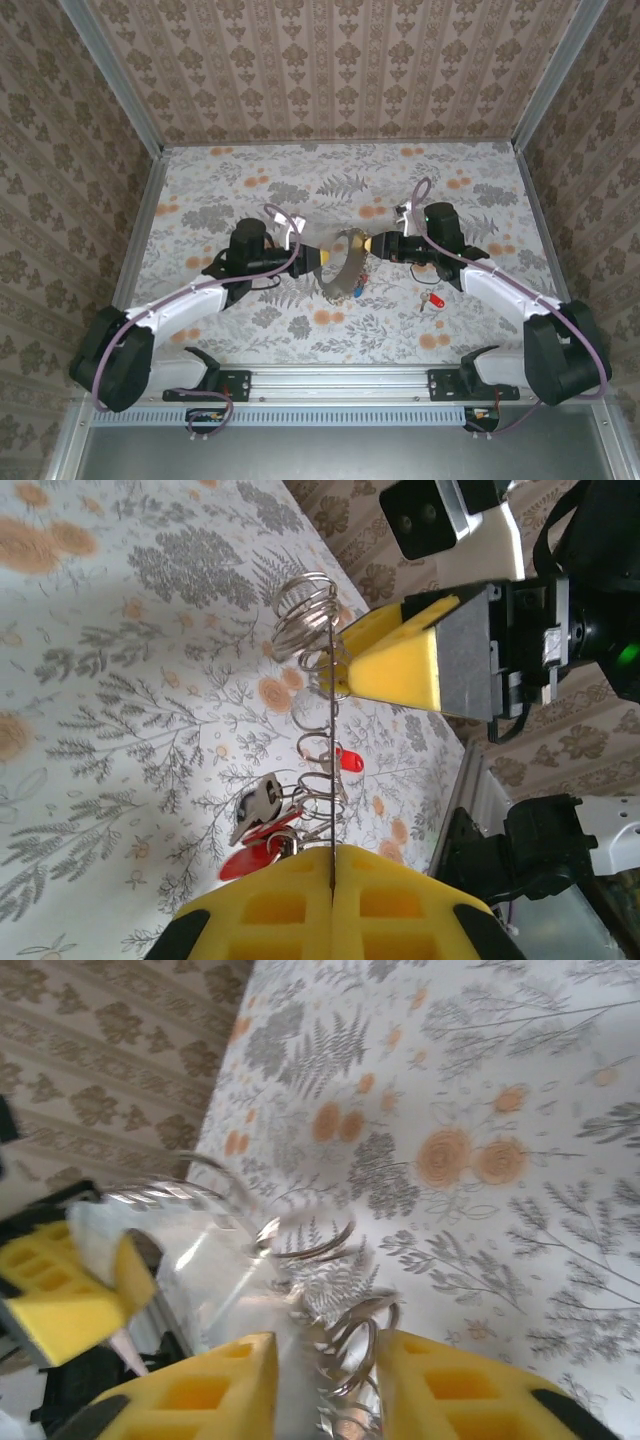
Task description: Put the keys on the keyring
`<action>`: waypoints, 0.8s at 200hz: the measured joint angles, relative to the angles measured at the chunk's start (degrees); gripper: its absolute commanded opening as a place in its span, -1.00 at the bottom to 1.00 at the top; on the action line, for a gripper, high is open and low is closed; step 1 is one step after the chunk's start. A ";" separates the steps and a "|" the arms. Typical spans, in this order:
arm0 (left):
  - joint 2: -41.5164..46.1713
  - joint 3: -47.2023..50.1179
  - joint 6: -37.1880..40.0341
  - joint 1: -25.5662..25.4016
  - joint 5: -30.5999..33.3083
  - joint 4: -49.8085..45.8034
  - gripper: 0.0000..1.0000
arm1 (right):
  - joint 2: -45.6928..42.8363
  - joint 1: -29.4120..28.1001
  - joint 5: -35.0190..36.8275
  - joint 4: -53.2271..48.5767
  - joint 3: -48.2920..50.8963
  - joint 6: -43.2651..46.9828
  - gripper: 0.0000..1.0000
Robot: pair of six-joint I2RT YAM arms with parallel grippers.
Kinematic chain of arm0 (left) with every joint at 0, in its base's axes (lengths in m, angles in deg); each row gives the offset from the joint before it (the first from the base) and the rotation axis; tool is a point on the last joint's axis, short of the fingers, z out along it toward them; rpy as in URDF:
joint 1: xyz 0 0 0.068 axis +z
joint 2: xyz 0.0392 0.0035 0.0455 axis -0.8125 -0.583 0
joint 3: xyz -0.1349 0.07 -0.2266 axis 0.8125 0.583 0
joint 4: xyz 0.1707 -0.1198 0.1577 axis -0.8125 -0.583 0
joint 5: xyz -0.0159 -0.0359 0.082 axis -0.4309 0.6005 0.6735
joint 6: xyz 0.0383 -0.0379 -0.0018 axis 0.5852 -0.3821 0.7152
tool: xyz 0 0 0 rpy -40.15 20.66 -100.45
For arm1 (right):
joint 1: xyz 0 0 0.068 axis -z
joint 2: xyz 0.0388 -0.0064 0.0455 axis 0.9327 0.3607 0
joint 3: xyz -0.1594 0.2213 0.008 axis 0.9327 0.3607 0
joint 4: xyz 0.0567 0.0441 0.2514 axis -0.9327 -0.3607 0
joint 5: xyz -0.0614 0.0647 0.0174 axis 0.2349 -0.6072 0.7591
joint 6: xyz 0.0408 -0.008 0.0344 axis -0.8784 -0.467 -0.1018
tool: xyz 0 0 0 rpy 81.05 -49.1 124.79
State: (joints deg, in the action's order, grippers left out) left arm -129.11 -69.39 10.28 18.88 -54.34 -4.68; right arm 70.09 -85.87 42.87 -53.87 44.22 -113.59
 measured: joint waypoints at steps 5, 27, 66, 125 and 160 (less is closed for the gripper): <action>0.50 -1.27 1.16 0.04 0.15 -2.25 -1.00 | -1.20 0.00 1.55 -1.70 -0.28 0.74 -0.13; 2.58 -8.55 8.09 0.04 1.60 -13.18 -1.00 | -6.82 0.00 9.07 -8.46 -2.32 2.93 0.45; 5.22 -15.93 17.29 0.04 3.48 -24.22 -1.00 | -15.45 0.02 23.28 -15.19 -3.61 5.14 0.99; 5.77 -18.01 21.79 0.04 4.81 -31.63 -1.00 | -24.87 0.26 30.80 -13.81 1.18 9.29 0.78; 5.81 -23.41 24.61 0.04 4.79 -35.65 -1.00 | -25.81 0.22 27.85 -14.01 1.60 12.35 0.28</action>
State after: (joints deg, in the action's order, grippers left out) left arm -123.29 -92.80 34.89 18.92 -49.55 -40.33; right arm 44.27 -85.65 70.72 -67.88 45.81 -101.24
